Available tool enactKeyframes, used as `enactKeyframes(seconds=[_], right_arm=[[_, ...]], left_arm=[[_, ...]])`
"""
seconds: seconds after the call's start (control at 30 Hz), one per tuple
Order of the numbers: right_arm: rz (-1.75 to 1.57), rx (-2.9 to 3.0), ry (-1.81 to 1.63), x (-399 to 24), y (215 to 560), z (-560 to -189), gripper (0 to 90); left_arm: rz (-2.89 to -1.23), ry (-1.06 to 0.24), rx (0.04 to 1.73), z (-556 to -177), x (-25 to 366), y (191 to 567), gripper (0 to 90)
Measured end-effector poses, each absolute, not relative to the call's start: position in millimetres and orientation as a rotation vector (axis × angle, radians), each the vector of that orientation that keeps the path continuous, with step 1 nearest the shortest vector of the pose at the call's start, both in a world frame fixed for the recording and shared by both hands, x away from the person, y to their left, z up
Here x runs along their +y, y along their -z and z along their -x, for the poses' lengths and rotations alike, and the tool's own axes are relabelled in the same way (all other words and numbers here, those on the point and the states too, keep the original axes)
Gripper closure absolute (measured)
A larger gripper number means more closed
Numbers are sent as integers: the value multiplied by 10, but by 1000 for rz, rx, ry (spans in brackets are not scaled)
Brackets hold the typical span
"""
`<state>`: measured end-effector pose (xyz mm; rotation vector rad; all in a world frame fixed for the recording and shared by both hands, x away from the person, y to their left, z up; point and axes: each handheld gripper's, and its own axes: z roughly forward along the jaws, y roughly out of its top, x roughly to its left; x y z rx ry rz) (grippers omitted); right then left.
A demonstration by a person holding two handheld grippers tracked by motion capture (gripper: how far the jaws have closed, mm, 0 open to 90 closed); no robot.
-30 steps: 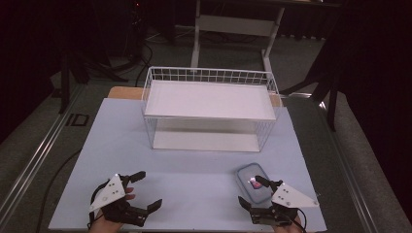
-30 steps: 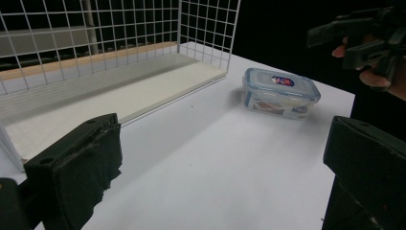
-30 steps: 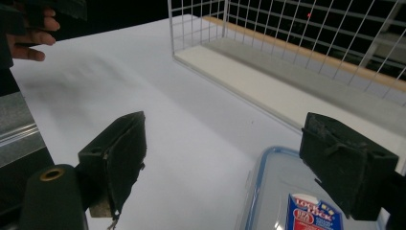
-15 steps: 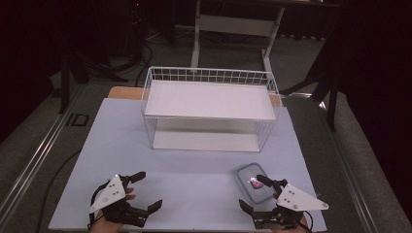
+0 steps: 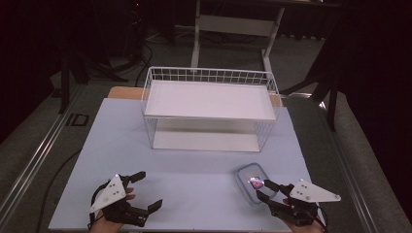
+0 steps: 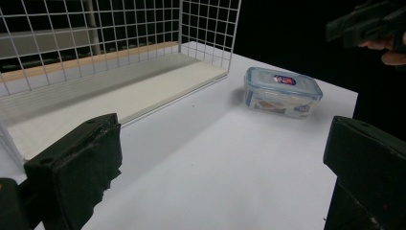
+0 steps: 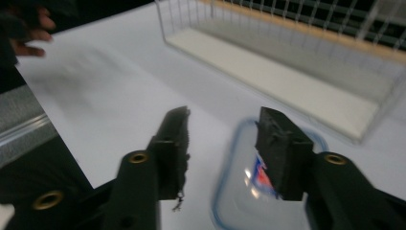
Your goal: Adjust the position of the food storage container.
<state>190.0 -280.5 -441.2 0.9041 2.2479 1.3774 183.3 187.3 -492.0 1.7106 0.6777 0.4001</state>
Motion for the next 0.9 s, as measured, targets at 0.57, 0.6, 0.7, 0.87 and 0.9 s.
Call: enactKeyframes(seconds=[0.57,0.6,0.7,0.87,0.9], right_arm=[[-997,2445,-1120,-3278,5010,-1980,900],[-1005,2453,-1103,-3284,5033,-1991,900],[-1052,2469,-1066,-3325,5105,-2035,900],[-1121,2426,-1064,-3382,5142,-2108,900],[-1124,2425,-1051,-3375,5149,-2133,900]], left_arm=[[-1723,-399,659,-1835,1838,4913,6],[-1725,-399,659,-1838,1838,4914,6],[-1725,-400,658,-1834,1836,4910,6],[-1729,-397,654,-1840,1826,4912,7],[-1730,-397,653,-1841,1825,4913,6]])
